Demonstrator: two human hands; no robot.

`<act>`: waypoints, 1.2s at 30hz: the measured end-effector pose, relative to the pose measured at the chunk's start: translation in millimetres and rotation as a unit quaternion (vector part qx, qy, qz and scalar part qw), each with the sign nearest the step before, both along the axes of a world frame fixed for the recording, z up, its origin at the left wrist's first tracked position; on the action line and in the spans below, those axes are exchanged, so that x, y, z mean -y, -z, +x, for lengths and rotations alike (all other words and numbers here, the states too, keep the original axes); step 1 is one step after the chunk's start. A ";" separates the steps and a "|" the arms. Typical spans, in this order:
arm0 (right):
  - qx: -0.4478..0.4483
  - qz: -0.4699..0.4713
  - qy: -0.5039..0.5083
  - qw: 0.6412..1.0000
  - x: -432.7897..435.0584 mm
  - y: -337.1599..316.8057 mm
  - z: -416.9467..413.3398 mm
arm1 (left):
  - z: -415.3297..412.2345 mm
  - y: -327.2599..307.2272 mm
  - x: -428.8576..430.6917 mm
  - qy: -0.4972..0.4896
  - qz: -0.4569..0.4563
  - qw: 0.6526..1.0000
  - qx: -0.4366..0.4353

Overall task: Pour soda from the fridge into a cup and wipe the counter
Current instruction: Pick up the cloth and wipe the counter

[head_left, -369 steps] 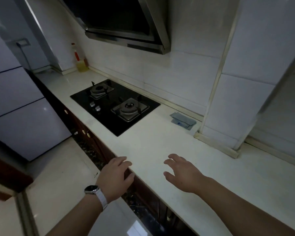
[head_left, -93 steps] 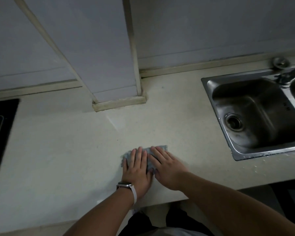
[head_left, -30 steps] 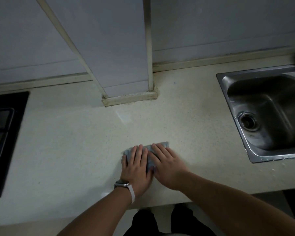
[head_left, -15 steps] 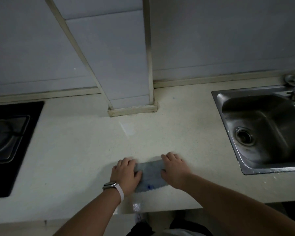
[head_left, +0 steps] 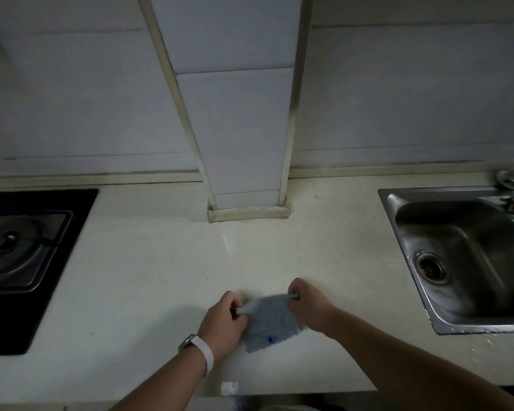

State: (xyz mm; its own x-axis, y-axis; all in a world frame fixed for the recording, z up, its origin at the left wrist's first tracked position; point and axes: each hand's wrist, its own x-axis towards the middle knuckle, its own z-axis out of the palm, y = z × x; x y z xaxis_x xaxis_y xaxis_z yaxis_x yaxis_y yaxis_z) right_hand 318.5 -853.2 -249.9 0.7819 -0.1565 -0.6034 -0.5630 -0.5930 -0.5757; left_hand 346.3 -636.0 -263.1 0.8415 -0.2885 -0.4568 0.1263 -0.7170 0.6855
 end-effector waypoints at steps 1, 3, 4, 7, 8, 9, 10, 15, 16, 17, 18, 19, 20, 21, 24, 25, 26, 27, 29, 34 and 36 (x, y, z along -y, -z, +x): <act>0.005 0.010 0.024 1.000 -4.7 -4.1 6.6 | 7.3 -3.0 -5.7 -0.023 -0.020 1.000 0.000; 0.014 0.036 0.065 0.997 -17.3 -12.3 22.5 | 25.7 -9.4 -19.0 -0.071 -0.047 0.996 -0.002; 0.017 0.051 0.079 0.995 -25.1 -16.8 31.5 | 36.1 -12.8 -26.0 -0.090 -0.057 0.994 -0.006; 0.032 0.099 0.105 0.989 -53.1 -30.8 63.7 | 70.1 -24.0 -50.5 -0.144 -0.091 0.985 -0.016; 0.037 0.108 0.112 0.987 -63.4 -34.2 75.8 | 82.4 -28.3 -59.7 -0.164 -0.102 0.981 -0.020; 0.043 0.114 0.118 0.986 -73.8 -36.8 88.4 | 96.0 -32.5 -68.5 -0.183 -0.111 0.976 -0.025; 0.048 0.120 0.123 0.984 -84.0 -39.4 101.3 | 109.4 -36.3 -77.2 -0.201 -0.117 0.972 -0.028; 0.061 0.152 0.130 0.978 -130.7 -55.3 168.9 | 180.7 -48.3 -113.3 -0.263 -0.130 0.956 -0.010; 0.064 0.148 0.122 0.979 -139.2 -56.9 183.0 | 194.8 -48.8 -119.0 -0.269 -0.131 0.954 -0.009; 0.063 0.142 0.113 0.981 -147.6 -57.9 197.4 | 209.8 -48.5 -124.2 -0.275 -0.130 0.953 -0.007; 0.059 0.136 0.107 0.983 -155.7 -58.1 211.4 | 224.6 -47.5 -129.7 -0.282 -0.127 0.951 -0.005; 0.051 0.131 0.105 0.984 -163.2 -57.6 224.7 | 240.1 -44.9 -135.0 -0.288 -0.125 0.949 0.000; 0.045 0.127 0.105 0.985 -169.9 -57.0 237.8 | 255.1 -42.2 -140.0 -0.294 -0.122 0.948 0.004; 0.044 0.125 0.105 0.986 -175.3 -55.3 250.5 | 269.6 -38.9 -144.6 -0.296 -0.120 0.948 0.008; 0.041 0.112 0.089 0.989 -185.7 -46.6 288.1 | 307.5 -25.4 -156.6 -0.291 -0.112 0.950 0.015; 0.039 0.099 0.082 0.991 -187.2 -42.7 300.6 | 318.1 -20.5 -158.5 -0.288 -0.110 0.951 0.017; 0.035 0.083 0.078 0.993 -188.6 -38.4 312.8 | 328.2 -15.5 -159.4 -0.289 -0.105 0.951 0.017; 0.035 0.068 0.076 0.994 -189.4 -33.4 324.2 | 338.3 -10.1 -158.6 -0.290 -0.102 0.951 0.015; 0.040 0.041 0.069 0.996 -190.0 -23.0 342.5 | 356.6 0.2 -154.1 -0.289 -0.094 0.953 0.008; 0.020 -0.010 0.042 0.999 -187.0 6.9 370.6 | 382.3 23.3 -141.6 -0.239 -0.012 0.970 0.036; 0.008 -0.021 0.055 0.998 -188.7 19.1 377.1 | 382.7 31.8 -141.5 -0.208 0.013 0.977 0.049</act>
State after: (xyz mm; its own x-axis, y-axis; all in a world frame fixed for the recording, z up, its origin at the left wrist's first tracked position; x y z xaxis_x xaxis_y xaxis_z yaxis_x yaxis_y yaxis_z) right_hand 695.6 -664.4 -269.0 0.7682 -0.2670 -0.5819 -0.6170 -0.5514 -0.5615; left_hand 729.0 -494.5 -295.0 0.9234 0.0981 -0.3710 0.3451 -0.6353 0.6909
